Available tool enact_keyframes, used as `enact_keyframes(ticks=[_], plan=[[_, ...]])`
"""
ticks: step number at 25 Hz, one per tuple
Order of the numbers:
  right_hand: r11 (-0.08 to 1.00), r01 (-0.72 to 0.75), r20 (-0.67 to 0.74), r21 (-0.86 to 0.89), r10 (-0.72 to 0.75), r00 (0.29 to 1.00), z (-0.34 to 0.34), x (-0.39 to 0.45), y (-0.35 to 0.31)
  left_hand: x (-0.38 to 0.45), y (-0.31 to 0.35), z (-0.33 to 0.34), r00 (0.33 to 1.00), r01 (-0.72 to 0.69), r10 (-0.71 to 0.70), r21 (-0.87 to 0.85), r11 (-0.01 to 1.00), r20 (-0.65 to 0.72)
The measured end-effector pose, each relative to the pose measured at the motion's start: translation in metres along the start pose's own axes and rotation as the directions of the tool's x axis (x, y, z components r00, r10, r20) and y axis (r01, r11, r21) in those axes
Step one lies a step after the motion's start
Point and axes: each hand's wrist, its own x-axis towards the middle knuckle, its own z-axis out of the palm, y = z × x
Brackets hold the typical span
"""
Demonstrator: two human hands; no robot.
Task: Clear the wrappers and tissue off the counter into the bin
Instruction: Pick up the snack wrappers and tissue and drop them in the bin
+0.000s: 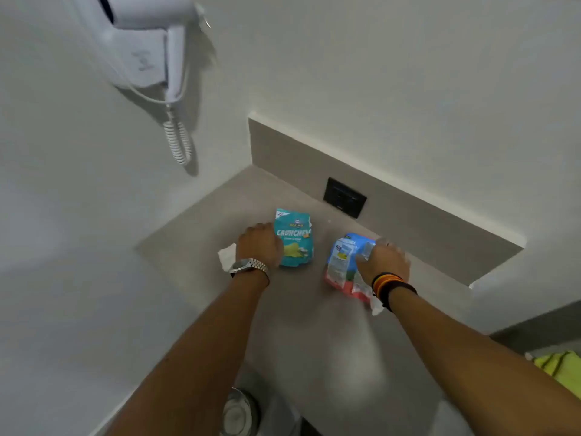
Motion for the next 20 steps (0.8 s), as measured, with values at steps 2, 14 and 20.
enact_keyframes(ticks=[2,14,20], plan=[[0.988,-0.153,0.122,-0.019,0.154,0.981,0.007,0.010,0.016,0.016,0.001,0.015,0.978,0.208,-0.206,-0.064,0.976,0.034],[0.904,-0.323,0.282,0.279,0.245,0.928,0.037,0.051,0.037,0.053,0.012,0.061,0.866,0.475,-0.431,-0.146,0.868,0.252],[0.891,-0.365,0.396,0.270,0.243,0.886,0.028,0.061,0.029,0.044,0.013,0.018,0.966,0.256,-0.248,-0.158,0.954,0.068]])
